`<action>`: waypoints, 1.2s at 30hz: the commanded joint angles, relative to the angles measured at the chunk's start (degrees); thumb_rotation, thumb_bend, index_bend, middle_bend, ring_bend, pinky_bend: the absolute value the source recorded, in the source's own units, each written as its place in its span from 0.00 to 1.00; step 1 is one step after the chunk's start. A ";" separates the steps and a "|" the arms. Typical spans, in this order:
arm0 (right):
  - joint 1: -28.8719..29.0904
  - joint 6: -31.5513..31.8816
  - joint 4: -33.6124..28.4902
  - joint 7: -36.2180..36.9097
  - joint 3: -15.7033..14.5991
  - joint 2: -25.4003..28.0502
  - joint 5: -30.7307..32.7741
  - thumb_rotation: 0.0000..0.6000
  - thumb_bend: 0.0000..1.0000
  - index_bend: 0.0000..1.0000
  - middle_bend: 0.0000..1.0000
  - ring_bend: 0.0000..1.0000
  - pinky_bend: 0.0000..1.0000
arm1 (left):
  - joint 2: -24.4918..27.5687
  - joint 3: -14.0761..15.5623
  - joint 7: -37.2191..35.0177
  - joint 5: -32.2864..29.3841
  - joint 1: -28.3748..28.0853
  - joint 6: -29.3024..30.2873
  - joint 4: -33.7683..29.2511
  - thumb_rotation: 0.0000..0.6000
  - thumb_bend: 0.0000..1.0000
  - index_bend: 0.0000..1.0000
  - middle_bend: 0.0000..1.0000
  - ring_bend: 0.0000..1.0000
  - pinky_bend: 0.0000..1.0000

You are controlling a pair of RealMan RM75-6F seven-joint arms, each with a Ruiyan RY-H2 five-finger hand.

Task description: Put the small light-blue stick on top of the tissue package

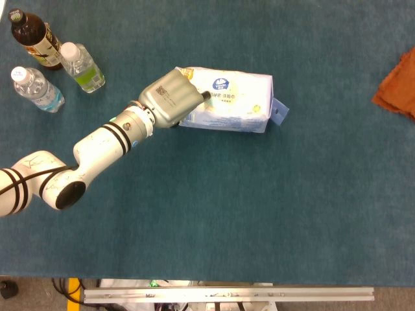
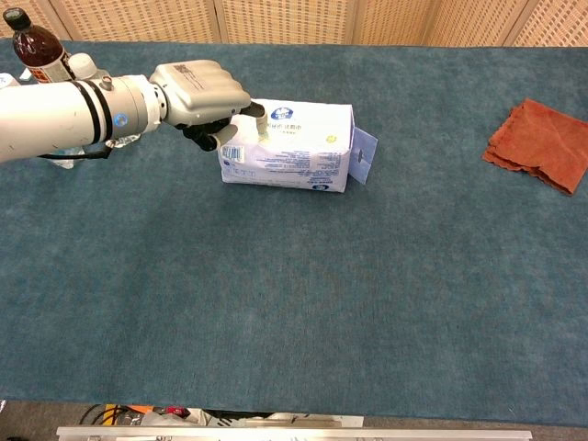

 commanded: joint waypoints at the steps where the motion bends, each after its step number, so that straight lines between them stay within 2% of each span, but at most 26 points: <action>1: 0.01 -0.03 0.06 0.05 -0.02 -0.03 -0.07 1.00 0.43 0.23 0.35 0.34 0.39 | 0.45 -0.17 -0.08 -0.18 0.08 0.28 -0.39 1.00 0.69 0.25 0.91 0.96 0.93; 18: -0.02 0.00 -0.17 -0.27 -0.02 -0.11 -0.29 1.00 0.43 0.23 0.35 0.34 0.39 | 0.98 0.73 0.06 -0.75 0.74 0.17 -0.05 1.00 0.69 0.25 0.91 0.96 0.93; 28: -0.28 0.34 -0.44 -0.31 -0.09 0.05 -0.47 1.00 0.43 0.23 0.35 0.35 0.39 | 2.55 0.18 -0.62 -0.35 1.21 1.19 -2.31 1.00 0.69 0.25 0.91 0.96 0.93; 36: -0.47 0.39 -0.28 -0.16 -0.12 0.08 -0.32 1.00 0.43 0.23 0.35 0.35 0.39 | 1.27 0.92 0.68 -1.18 1.07 0.55 -0.99 1.00 0.69 0.25 0.91 0.96 0.93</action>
